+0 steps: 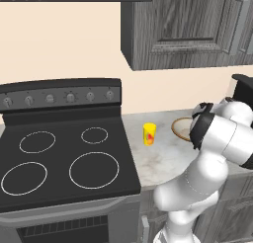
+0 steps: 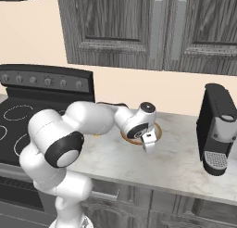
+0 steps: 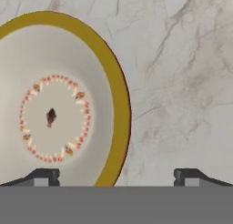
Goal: Pick the cup and bowl from the counter and place them on the counter next to the sink.
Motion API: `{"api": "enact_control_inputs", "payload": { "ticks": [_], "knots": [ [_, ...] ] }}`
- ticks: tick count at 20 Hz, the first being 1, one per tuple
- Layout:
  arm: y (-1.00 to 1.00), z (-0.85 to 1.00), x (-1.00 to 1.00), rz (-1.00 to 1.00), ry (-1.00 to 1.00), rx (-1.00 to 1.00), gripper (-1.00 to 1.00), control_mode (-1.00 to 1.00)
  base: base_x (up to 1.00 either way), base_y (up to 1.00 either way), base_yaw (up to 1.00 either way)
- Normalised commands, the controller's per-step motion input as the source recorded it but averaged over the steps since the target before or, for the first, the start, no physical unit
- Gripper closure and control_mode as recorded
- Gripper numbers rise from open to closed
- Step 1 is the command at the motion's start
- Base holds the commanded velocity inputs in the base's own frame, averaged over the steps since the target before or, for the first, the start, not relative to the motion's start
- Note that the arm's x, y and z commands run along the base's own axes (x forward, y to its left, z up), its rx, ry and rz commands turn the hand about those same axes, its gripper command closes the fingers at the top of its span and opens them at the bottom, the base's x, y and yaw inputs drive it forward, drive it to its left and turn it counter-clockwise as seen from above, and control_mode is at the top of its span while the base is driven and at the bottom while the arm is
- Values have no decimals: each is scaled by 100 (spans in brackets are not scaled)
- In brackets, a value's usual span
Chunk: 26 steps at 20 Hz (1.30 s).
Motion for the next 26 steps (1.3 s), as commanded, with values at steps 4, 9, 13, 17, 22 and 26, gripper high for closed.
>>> {"api": "enact_control_inputs", "payload": {
  "ticks": [4, 9, 13, 17, 22, 26],
  "knots": [
    [0, -11, 18, -6, 0, 0, -100, -100, 0, 0, 0],
    [0, -22, 16, -6, 0, 0, -100, -100, 0, 0, 0],
    [0, -20, 10, -7, 0, 0, -100, -100, 0, 0, 0],
    [0, -10, 4, -7, 0, 0, -100, -100, 0, 0, 0],
    [0, -7, 4, -7, 0, 0, -100, -100, 0, 0, 0],
    [0, -8, 6, -5, 0, 0, -100, -100, 0, 0, 0]
  ]
}}
